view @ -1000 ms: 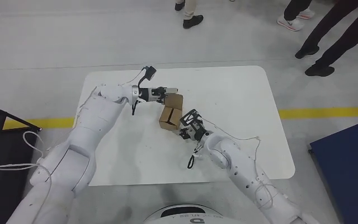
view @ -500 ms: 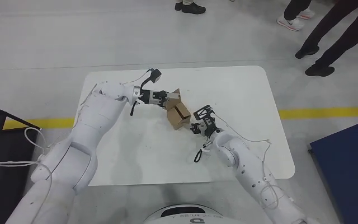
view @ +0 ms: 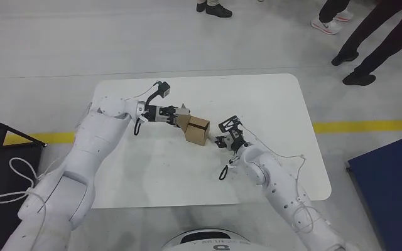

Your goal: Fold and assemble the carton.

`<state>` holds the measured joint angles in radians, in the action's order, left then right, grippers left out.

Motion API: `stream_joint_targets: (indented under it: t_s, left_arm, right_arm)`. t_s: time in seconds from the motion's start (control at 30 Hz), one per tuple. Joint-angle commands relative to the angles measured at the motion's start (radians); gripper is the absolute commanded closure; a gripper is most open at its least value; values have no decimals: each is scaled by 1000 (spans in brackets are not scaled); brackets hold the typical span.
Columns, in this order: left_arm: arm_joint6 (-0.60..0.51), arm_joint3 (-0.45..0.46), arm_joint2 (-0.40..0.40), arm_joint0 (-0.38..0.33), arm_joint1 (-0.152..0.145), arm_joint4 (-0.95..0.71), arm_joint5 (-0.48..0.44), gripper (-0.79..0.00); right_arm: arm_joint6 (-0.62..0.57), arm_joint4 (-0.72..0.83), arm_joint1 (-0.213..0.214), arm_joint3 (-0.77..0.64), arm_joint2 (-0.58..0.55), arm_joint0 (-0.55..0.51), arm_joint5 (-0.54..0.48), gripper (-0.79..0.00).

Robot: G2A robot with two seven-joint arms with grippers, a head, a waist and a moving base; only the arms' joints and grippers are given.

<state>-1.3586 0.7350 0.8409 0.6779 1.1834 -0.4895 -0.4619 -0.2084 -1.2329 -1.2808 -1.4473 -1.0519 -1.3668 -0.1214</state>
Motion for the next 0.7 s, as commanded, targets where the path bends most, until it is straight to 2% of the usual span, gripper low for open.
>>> stream_joint_targets:
  t_s: [0.0,0.2,0.3,0.33,0.67]
  left_arm:
    - [-3,22,12,13,-17,-4,4,-785]
    - [15,76,70,46,-61,-45,-15,-785]
    - [18,64,120,65,-80,-97,-17,-785]
    - [0,64,139,74,-80,-165,1,-785]
    - [0,64,139,74,-80,-165,1,-785]
  right_arm:
    - [2,0,2,-8,-11,-3,2,-785]
    - [31,24,10,-89,-55,-35,-20,-785]
    - [22,-9,16,-144,-76,-52,-16,-785]
    - [22,-9,16,-144,-76,-52,-16,-785]
    - [22,-9,16,-144,-76,-52,-16,-785]
